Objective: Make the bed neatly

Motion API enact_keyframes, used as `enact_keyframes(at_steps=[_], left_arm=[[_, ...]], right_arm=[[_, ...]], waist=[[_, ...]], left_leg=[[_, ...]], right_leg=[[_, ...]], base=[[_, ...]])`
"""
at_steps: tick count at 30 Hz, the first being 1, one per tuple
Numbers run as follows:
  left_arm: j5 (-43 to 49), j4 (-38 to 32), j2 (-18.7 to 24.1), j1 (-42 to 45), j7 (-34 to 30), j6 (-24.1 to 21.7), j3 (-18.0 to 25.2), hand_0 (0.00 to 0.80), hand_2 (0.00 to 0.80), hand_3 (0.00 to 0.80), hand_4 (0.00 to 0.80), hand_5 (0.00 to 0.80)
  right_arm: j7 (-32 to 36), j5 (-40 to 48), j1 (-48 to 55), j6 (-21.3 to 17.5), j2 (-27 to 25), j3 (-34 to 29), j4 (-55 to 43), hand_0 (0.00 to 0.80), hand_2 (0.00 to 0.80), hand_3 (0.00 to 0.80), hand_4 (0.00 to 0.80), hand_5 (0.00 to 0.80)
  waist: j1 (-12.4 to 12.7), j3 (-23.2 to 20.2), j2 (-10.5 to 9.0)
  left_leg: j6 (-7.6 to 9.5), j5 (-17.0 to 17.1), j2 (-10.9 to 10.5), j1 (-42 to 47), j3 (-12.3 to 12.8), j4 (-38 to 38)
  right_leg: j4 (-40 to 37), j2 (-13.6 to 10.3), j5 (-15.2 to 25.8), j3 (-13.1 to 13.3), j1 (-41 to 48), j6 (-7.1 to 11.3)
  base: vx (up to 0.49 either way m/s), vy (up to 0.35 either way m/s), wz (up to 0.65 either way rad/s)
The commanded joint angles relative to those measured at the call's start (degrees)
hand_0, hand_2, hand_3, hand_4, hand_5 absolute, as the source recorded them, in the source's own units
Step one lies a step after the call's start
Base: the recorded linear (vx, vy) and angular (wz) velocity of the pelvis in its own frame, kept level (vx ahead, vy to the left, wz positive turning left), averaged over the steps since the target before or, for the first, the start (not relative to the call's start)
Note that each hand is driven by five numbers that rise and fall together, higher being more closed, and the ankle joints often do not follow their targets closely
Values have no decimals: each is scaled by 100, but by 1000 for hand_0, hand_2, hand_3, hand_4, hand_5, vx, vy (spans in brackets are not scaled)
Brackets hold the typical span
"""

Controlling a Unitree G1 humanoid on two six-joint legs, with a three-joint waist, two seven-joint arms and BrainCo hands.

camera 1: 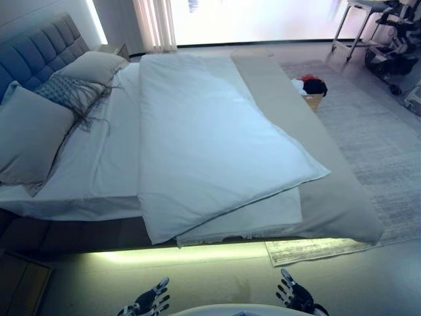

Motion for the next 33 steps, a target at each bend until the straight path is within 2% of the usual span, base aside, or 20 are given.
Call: enact_keyframes(at_steps=[1,12,19,26,33], left_arm=[[159,338,0,-341,82,49,140,0,0,0,0,0],[21,434,-12,-307,202,273,223,0,0,0,0,0],[-252,520,-40,-269,-21,541,294,0,0,0,0,0],[7,575,-74,-279,79,520,276,0,0,0,0,0],[65,595,-74,-283,228,447,252,0,0,0,0,0]], right_arm=[[45,-70,-449,29,-66,-136,420,0,0,0,0,0],[-27,-92,-453,-19,-59,-107,402,0,0,0,0,0],[-56,-116,-463,-144,-55,-108,412,0,0,0,0,0],[275,188,-487,-128,23,-104,350,0,0,0,0,0],[228,300,-446,-134,71,-132,418,0,0,0,0,0]], waist=[[124,93,-21],[169,68,-58],[197,82,-73],[195,117,-60],[160,73,-45]], left_leg=[[248,-361,-302,32,-200,6],[236,-371,-299,33,-245,6],[226,-367,-293,18,-270,6],[215,-364,-283,-7,-284,6],[189,-345,-259,-9,-282,6]], right_leg=[[271,172,-254,-203,102,101],[228,180,-253,-250,147,97],[213,184,-242,-275,154,93],[182,195,-232,-282,151,85],[145,245,-229,-250,168,67]], base=[[0,0,0],[-5,-2,2],[-3,-2,1],[-11,-8,2],[1,-24,0]])
